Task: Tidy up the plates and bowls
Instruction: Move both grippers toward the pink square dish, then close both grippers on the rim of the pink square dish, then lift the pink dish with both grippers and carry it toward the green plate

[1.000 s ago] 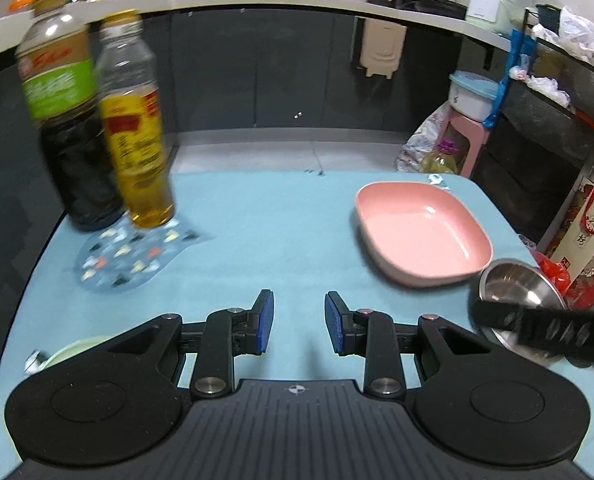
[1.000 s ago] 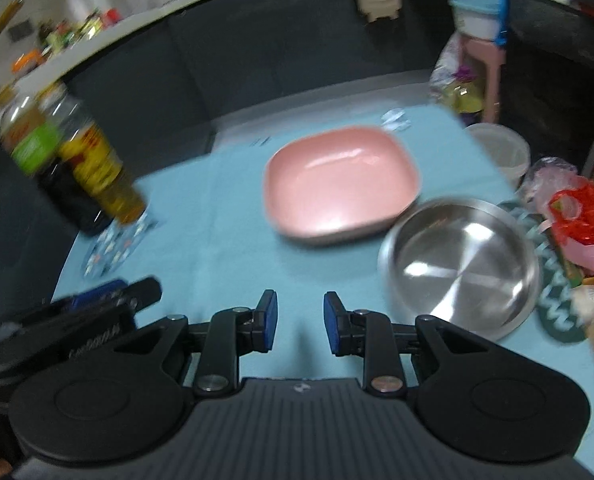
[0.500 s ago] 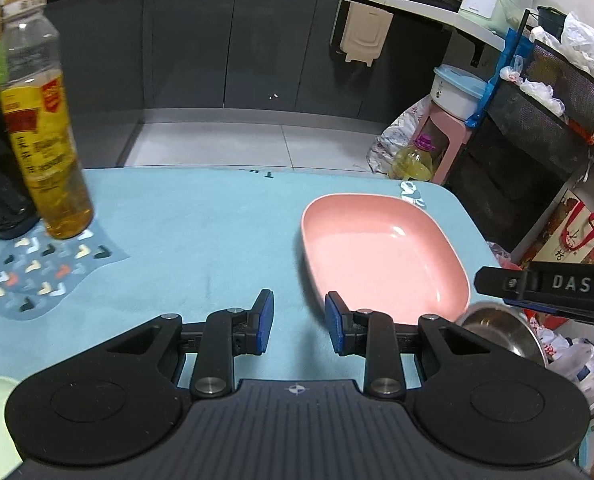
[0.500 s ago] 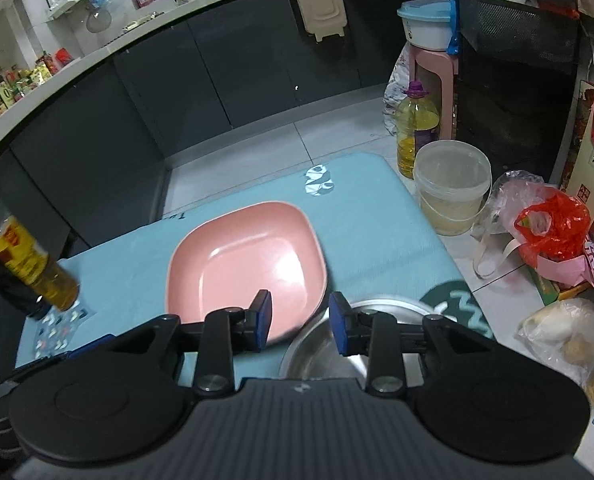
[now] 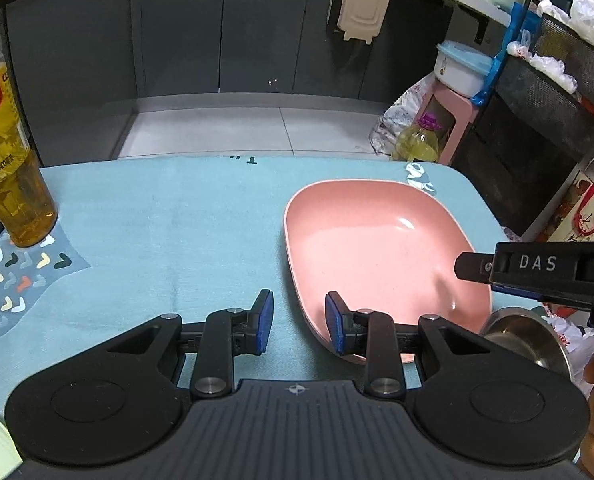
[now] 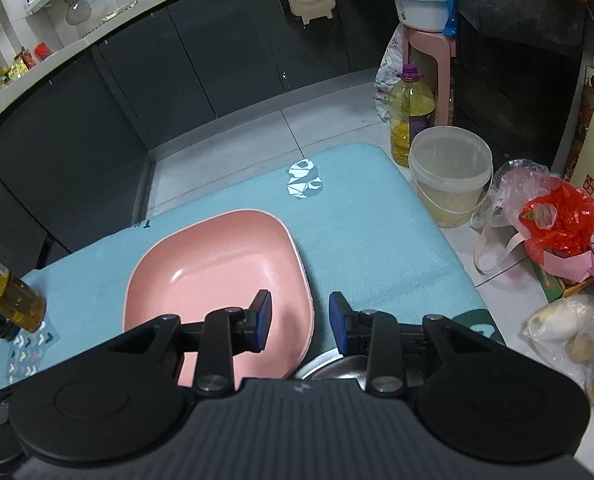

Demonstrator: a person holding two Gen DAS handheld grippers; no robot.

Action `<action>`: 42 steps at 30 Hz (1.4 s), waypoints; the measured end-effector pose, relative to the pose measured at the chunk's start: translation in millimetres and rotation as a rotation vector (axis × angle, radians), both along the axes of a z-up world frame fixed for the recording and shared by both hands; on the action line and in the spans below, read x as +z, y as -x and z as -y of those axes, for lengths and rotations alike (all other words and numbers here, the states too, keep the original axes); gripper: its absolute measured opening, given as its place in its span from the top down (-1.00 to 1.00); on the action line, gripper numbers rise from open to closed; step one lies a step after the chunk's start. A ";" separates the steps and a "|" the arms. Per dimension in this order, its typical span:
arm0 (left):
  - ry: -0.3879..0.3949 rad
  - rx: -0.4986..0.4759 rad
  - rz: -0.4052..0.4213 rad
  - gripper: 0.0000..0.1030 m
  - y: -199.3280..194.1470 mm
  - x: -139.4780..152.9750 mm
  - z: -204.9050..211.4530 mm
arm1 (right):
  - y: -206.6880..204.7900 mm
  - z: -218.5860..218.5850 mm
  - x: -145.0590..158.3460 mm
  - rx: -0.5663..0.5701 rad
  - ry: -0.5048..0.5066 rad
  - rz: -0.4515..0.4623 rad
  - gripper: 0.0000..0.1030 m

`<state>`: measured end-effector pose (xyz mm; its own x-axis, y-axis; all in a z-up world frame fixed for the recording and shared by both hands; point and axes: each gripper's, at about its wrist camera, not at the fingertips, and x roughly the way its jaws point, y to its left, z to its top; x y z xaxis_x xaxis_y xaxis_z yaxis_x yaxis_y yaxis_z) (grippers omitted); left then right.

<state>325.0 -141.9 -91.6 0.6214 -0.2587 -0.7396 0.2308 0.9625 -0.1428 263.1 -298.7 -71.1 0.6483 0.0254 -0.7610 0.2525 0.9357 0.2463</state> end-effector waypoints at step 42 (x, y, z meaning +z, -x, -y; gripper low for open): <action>-0.051 0.041 0.211 0.61 129.4 85.9 -113.5 | 80.9 -87.1 67.7 0.202 -0.010 0.121 0.67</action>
<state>195.6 -28.4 -5.7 0.7727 -0.1957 -0.6039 0.2112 0.9763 -0.0460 182.2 -211.6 -3.5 0.7155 0.1708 -0.6774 0.0286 0.9617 0.2727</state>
